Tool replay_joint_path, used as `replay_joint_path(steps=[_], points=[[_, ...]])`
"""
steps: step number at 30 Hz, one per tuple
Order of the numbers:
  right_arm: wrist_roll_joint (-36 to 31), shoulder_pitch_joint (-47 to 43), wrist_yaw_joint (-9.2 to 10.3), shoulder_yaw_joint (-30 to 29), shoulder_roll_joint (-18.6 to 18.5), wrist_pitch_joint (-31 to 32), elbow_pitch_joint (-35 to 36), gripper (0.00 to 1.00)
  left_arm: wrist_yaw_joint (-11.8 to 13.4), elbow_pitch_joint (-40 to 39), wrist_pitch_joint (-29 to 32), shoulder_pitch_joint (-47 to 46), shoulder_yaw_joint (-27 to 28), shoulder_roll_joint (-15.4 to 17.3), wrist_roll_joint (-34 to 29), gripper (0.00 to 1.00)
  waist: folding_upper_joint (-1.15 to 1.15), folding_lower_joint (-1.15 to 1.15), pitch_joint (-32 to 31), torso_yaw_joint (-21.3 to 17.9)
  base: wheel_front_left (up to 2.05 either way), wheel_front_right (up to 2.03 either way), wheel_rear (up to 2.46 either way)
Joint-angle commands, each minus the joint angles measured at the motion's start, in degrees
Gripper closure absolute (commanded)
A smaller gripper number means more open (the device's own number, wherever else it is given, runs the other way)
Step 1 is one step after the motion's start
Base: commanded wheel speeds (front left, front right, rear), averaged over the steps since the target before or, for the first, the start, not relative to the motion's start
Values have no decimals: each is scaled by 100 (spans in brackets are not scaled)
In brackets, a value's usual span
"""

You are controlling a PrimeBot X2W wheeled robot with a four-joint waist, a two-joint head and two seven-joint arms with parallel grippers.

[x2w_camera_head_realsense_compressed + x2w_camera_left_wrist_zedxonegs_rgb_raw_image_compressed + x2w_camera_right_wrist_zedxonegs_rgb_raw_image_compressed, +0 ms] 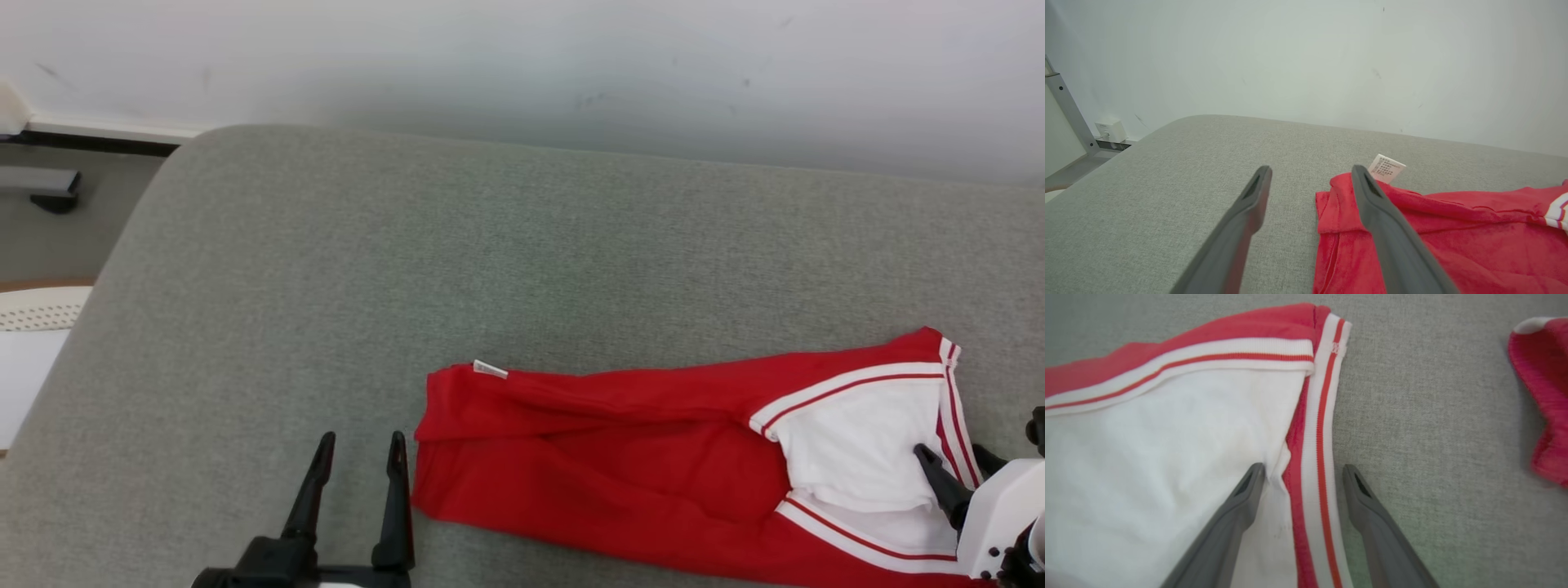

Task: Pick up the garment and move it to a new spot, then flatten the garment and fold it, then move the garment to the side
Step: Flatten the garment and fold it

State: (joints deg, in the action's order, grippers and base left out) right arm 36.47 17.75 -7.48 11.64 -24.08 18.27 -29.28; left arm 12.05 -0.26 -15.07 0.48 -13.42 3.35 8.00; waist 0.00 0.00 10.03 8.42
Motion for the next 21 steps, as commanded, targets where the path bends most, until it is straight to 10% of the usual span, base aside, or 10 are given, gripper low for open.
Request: replay_joint_path(steps=[1,11,12,13,21], points=[[-57,-9,2,-7,27,102,-192,0,-29,8,-8,90,33,-4,-57,0,0,0,11,65,0,0,0],[573,190,-21,222,468,285,-381,0,-124,196,-9,129,-30,-32,-111,0,0,0,-41,186,0,0,0],[653,204,-20,253,477,262,-380,61,-133,215,-9,132,-50,-33,-92,0,0,0,-60,187,0,0,0],[732,213,-20,294,469,228,-376,100,-128,235,-9,143,-62,-33,-68,0,0,0,-86,185,0,0,0],[1129,278,1,400,59,-330,-319,100,-98,361,-9,304,-16,-33,-69,0,0,0,-386,-83,0,0,0]])
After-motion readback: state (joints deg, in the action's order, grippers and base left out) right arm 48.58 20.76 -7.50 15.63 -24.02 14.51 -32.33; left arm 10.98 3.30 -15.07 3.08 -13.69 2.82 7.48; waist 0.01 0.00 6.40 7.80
